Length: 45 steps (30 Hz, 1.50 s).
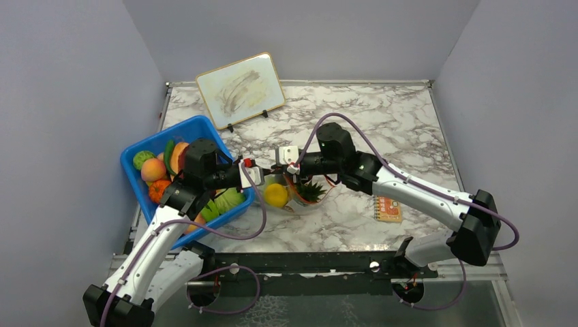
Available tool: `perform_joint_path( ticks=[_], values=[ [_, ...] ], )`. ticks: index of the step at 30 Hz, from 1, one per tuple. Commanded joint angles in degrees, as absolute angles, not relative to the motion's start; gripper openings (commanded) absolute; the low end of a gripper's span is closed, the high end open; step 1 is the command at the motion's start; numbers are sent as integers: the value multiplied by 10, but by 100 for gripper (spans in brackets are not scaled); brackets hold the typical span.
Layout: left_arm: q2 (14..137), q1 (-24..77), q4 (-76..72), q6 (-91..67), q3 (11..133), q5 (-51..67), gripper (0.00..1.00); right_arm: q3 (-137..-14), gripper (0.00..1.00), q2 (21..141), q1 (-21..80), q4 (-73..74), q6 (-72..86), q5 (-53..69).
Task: Place the food in the zip-top bag and seal the zipper
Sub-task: Zip the zipper food storage bag at the center of the board.
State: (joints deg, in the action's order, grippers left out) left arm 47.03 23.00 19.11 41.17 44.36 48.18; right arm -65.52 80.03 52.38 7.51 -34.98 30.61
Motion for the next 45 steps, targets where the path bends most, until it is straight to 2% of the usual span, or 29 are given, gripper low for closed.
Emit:
perform_joint_path(
  ticks=[1,2,7,10,13,19,21,23,24,31,45],
  values=[
    [469,236,211,419,466,507,0,-651,1,786,520,68,-349,277],
    [469,235,211,420,467,509,0,-653,2,788,520,75,-349,276],
    [463,235,210,428,472,515,0,-670,22,803,520,94,-349,277],
    [461,235,217,430,479,515,0,-676,26,808,520,96,-354,275],
    [458,235,219,432,484,518,0,-686,23,815,520,95,-355,279],
    [460,235,220,435,482,517,0,-694,21,825,520,89,-346,305],
    [462,235,220,435,482,510,0,-695,15,826,520,86,-343,310],
    [463,235,225,437,485,499,0,-692,4,821,520,79,-341,313],
    [464,235,229,438,489,490,0,-689,1,816,520,73,-338,315],
    [480,235,296,456,553,383,0,-658,1,771,520,70,-338,279],
    [480,235,308,458,575,329,0,-625,1,742,509,150,-346,217]
  ],
)
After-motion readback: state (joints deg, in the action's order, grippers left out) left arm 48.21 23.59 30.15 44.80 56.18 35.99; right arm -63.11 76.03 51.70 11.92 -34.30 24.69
